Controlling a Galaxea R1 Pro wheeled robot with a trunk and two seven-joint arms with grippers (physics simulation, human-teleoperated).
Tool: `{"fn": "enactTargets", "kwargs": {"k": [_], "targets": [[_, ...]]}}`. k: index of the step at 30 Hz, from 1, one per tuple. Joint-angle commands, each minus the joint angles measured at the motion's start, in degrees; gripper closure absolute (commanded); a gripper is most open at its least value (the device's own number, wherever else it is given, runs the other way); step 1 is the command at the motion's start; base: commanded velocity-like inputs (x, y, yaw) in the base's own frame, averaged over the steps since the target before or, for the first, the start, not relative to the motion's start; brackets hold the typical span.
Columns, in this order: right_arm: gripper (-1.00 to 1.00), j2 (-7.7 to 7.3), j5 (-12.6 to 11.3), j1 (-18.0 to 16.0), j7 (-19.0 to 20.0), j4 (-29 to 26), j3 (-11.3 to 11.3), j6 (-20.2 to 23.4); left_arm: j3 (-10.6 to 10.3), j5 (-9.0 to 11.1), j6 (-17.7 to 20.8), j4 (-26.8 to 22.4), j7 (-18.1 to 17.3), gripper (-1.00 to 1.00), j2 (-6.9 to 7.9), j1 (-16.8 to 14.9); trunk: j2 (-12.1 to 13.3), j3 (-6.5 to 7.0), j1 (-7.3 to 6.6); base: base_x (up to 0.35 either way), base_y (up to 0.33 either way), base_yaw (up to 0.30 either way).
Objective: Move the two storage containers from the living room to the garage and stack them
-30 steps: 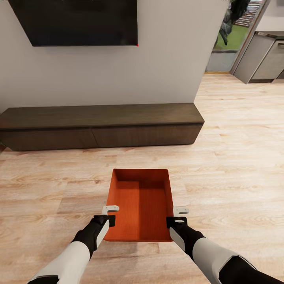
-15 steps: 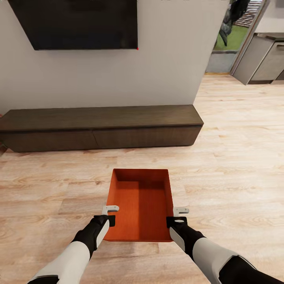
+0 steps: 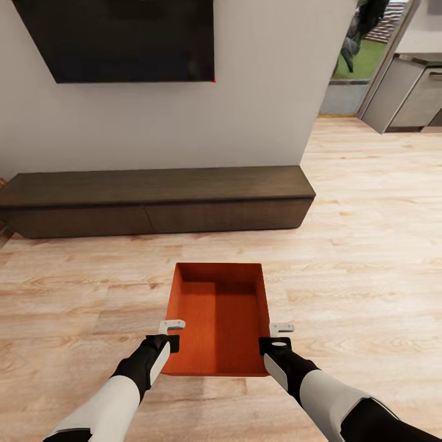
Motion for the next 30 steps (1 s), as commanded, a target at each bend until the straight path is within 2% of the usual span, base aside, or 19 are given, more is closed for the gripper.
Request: {"fn": "enactTargets", "kwargs": {"k": [1, 30], "targets": [[1.00, -0.05, 0.35, -0.06, -0.04, -2.39, -0.38, -0.07, 0.37, -1.24, 0.54, 0.03, 0.29, 1.00, 0.18, 0.04, 0.39, 0.15, -0.23, 0.000, 0.000, 0.000], [1.00, 0.04, 0.43, -0.04, -0.10, -2.39, -0.46, -0.16, 0.30, -1.43, 0.45, 0.03, 0.29, 1.00, 0.24, 0.04, 12.02, 5.35, -6.60, 0.000, 0.000, 0.000]]}}
